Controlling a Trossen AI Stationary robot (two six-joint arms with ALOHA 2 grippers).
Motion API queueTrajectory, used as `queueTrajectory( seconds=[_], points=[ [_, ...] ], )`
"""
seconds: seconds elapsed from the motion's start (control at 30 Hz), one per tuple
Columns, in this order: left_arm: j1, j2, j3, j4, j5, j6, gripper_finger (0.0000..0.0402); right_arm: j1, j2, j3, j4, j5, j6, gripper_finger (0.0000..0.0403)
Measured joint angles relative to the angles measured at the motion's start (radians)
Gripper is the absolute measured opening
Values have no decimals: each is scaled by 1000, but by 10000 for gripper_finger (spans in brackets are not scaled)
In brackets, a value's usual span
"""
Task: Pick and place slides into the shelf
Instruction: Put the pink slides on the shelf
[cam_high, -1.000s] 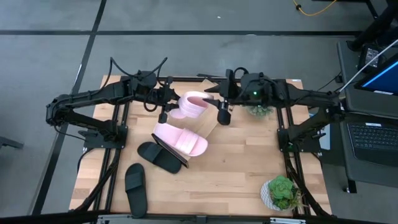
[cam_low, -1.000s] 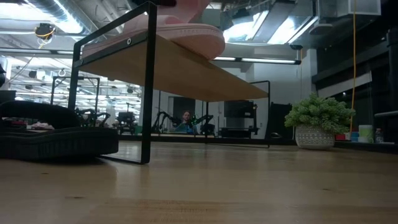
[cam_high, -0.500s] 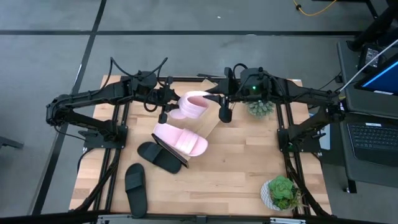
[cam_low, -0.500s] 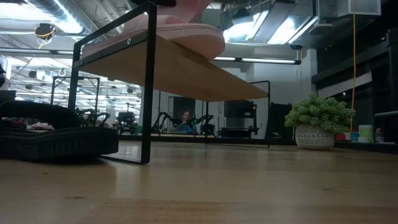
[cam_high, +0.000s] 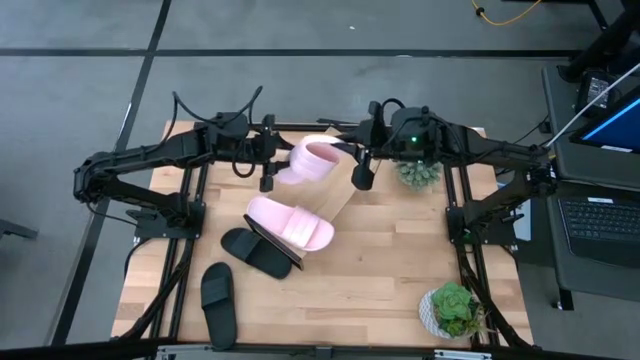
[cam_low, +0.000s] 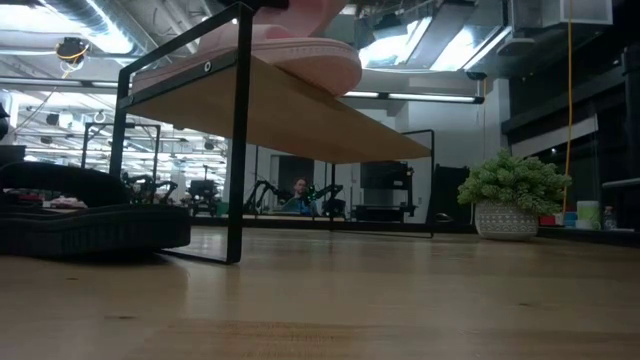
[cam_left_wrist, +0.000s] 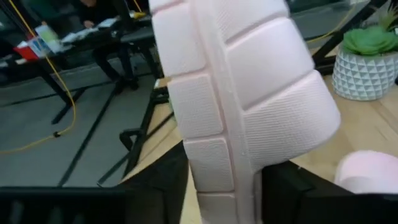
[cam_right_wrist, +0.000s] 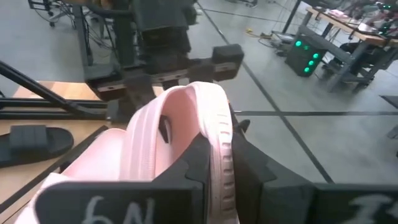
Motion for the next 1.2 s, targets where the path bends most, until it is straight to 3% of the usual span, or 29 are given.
queueTrajectory(
  seconds=[0.2, 0.57, 1.0, 1.2],
  points=[
    [0, -32, 1, 10, -112, 69, 172, 3, -13, -1, 8, 9, -1, 43],
    [-25, -155, 1, -5, -126, 62, 175, 3, -40, -3, -4, 93, -5, 43],
    [-101, -199, -9, -112, -122, 14, 175, 14, -61, -8, -51, 280, 151, 43],
    [-116, -198, -51, -93, -119, 18, 175, 122, -42, -8, -105, 494, 173, 43]
  ],
)
